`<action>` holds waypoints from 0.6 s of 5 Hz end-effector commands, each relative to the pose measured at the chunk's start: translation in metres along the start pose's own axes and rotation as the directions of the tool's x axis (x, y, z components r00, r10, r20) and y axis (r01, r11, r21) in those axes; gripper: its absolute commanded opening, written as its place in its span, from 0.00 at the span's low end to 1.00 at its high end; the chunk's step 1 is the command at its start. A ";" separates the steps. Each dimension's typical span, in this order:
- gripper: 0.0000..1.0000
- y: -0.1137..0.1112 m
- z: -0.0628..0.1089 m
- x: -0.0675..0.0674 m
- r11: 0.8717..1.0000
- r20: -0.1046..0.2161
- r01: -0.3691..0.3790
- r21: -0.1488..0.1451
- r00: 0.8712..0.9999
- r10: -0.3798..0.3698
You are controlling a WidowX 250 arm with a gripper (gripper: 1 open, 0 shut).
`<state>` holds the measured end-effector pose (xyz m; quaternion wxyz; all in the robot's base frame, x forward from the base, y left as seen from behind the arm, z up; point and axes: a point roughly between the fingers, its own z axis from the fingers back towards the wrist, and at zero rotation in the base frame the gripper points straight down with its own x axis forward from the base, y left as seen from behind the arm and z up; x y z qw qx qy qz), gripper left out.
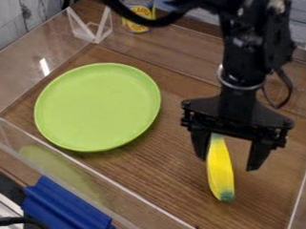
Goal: Put the banana in the green plate
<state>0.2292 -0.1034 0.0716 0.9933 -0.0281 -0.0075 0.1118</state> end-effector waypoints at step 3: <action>1.00 -0.008 -0.024 0.002 0.999 0.052 -0.029 -0.038 0.998 0.031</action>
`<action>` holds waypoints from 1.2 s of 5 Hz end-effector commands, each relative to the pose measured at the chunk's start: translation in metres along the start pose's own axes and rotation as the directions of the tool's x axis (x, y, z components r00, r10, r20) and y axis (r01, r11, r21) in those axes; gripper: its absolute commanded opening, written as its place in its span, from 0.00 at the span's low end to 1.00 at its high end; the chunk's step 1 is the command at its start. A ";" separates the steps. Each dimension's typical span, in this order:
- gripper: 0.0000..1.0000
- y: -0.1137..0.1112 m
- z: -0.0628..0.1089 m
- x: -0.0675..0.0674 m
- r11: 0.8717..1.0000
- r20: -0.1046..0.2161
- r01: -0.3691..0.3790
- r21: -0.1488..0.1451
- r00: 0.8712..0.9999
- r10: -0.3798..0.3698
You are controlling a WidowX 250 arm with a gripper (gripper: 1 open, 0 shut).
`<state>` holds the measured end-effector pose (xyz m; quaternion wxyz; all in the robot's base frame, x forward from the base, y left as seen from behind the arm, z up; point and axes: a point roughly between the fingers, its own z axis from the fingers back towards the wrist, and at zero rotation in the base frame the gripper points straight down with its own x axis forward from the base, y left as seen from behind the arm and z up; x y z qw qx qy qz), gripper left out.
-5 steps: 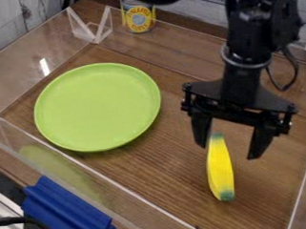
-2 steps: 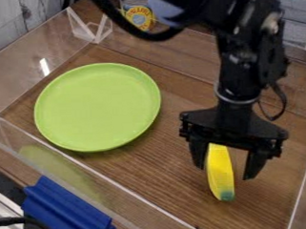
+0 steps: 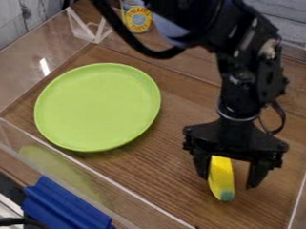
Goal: Put the banana in the green plate
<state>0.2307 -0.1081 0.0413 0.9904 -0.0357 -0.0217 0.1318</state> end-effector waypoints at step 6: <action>0.00 -0.011 -0.004 0.009 1.000 0.069 -0.020 0.003 0.997 0.020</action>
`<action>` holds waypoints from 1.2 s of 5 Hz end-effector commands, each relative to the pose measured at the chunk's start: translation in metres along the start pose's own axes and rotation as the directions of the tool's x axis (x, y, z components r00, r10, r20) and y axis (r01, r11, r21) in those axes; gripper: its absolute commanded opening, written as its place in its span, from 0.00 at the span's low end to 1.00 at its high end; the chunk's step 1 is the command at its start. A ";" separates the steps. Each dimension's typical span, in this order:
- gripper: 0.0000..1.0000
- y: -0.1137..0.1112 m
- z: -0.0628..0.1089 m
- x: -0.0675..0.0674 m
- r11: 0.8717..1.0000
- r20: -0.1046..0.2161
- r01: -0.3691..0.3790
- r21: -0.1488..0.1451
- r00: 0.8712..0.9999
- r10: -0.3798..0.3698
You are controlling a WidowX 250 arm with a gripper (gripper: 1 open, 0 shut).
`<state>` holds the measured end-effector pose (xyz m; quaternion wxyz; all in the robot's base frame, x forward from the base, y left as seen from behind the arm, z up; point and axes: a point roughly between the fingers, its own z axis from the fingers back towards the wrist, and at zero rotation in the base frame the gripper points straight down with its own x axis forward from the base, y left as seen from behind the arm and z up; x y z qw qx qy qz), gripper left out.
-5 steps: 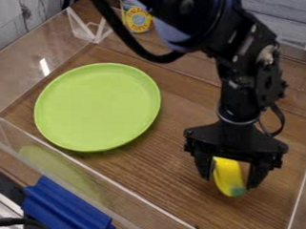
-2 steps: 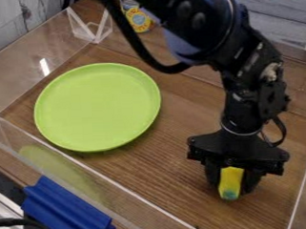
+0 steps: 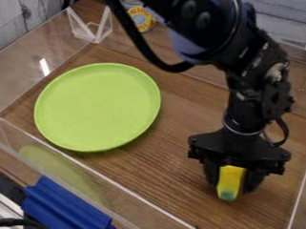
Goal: Put the banana in the green plate
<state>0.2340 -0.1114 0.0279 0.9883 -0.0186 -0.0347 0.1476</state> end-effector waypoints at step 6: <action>0.00 -0.005 0.019 0.012 1.000 0.048 0.015 -0.009 0.999 -0.015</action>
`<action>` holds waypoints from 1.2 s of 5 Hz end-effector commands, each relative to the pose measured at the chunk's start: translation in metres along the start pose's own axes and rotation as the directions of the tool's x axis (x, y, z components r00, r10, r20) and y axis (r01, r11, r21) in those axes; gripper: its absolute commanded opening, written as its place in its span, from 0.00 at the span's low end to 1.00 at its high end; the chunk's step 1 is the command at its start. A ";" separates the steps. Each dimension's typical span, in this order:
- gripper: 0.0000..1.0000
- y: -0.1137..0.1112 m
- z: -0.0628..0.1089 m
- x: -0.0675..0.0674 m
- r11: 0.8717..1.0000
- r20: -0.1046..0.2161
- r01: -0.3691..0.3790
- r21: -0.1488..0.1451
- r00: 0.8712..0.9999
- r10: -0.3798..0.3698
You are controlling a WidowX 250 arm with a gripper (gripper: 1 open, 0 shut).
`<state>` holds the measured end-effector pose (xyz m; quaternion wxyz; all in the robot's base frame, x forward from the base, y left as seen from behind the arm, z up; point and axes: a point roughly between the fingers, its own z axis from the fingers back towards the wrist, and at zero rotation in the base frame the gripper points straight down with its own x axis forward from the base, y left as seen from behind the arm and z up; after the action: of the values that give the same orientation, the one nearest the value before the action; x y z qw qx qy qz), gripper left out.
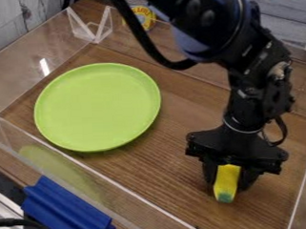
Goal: Put the banana in the green plate
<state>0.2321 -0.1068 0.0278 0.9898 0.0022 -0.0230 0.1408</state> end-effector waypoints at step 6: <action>0.00 0.002 0.039 0.015 0.999 0.084 0.027 -0.046 0.996 -0.023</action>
<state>0.2309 -0.0987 0.0472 0.9916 0.0040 -0.0318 0.1250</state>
